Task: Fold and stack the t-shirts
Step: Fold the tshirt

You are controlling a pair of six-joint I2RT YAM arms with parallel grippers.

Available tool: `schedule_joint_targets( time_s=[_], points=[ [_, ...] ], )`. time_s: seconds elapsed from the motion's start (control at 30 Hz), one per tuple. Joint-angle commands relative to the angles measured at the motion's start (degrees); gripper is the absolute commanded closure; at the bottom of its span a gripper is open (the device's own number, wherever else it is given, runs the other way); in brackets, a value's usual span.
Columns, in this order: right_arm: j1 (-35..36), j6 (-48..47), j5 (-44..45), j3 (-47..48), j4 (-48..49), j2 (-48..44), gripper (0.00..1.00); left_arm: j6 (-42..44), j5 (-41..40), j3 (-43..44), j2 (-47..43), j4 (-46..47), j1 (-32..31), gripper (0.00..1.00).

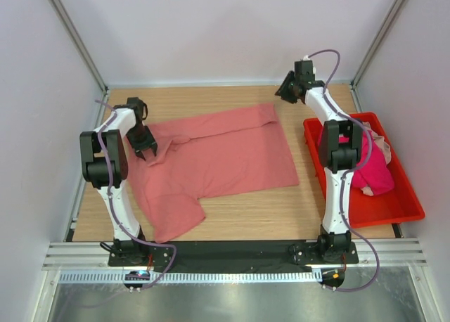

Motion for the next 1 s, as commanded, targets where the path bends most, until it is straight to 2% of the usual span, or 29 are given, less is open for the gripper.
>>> schedule_joint_targets(
  time_s=[0.0,0.03,0.13,0.37,0.97],
  points=[
    [-0.15,-2.99,-8.99,7.76,-2.07,6.11,0.62,0.78,1.40,-0.17,-0.95,0.46,0.12,0.54],
    [-0.24,-2.91,-9.62,8.29,-2.07,6.91,0.65,0.78,1.49,-0.08,-0.86,0.55,0.12,0.54],
    [-0.24,-3.08,-10.33,7.77,-0.41,7.71,0.65,1.13,1.40,0.27,-0.95,0.20,0.12,0.54],
    [-0.15,-4.40,-11.83,8.03,0.83,9.64,0.64,1.31,1.49,0.01,-0.77,0.20,0.12,0.55],
    [-0.06,-9.41,-7.87,12.15,-2.07,12.63,0.59,1.48,1.76,-0.34,-0.42,0.20,0.03,0.55]
  ],
)
